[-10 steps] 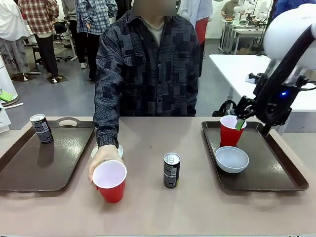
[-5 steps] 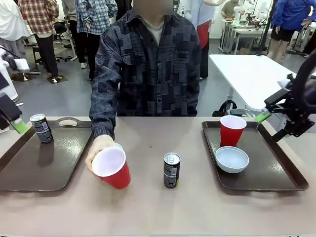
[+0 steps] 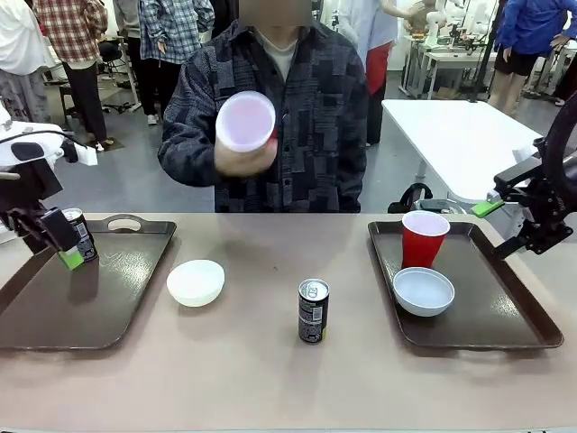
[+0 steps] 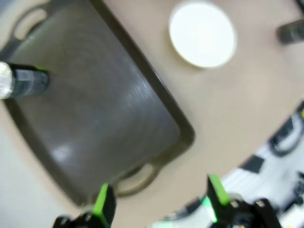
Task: Prepare tableware on both trays.
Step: Pick up a Picnic Bowl from the table and place it on a Handle tray.
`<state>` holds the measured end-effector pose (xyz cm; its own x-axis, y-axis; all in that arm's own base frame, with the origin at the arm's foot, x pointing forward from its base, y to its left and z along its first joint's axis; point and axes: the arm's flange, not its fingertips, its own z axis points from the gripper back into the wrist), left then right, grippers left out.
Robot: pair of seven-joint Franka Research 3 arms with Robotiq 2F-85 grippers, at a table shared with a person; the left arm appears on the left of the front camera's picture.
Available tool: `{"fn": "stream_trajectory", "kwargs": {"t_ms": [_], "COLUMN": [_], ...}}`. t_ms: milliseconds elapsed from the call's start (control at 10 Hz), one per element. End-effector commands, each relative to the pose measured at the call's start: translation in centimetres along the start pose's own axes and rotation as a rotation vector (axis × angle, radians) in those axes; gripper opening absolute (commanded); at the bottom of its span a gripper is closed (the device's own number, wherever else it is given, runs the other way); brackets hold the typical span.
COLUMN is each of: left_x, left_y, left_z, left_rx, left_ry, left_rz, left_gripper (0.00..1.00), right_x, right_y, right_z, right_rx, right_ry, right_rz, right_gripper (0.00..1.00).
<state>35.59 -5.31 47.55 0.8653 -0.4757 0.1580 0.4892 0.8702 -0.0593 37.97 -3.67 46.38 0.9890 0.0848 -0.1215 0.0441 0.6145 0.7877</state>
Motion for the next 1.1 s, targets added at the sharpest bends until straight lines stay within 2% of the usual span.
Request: {"fn": "stream_trajectory", "kwargs": {"t_ms": [0,200,300,500,700,1000], "left_x": [-0.2,-0.2,-0.1,0.6,2.1,5.2], "left_y": [-0.4,-0.4,-0.2,-0.7,-1.5,-3.5], "left_z": [0.3,0.3,-0.2,-0.2,-0.4,-2.8], "left_rx": [-0.028,-0.028,-0.014,0.018,0.013,0.042], "left_ry": [0.059,0.059,0.011,-0.047,-0.094,-0.089], "left_rz": [-0.036,-0.036,-0.005,0.053,0.110,0.129], "left_gripper": [1.00,1.00,1.00,1.00,1.00,1.00], "right_x": [-0.5,-0.5,-0.1,0.4,-2.3,-5.1], "right_y": [-0.1,-0.1,0.0,-0.7,-1.7,-2.8], "right_z": [0.4,0.4,0.1,0.6,3.0,5.1], "right_rx": [0.014,0.014,-0.001,0.102,0.131,0.131], "right_ry": [-0.004,-0.004,0.000,0.011,-0.007,-0.082], "right_rz": [-0.001,-0.001,-0.003,0.006,0.030,0.010], "right_gripper": [0.99,0.99,0.99,0.99,0.99,0.99]}}
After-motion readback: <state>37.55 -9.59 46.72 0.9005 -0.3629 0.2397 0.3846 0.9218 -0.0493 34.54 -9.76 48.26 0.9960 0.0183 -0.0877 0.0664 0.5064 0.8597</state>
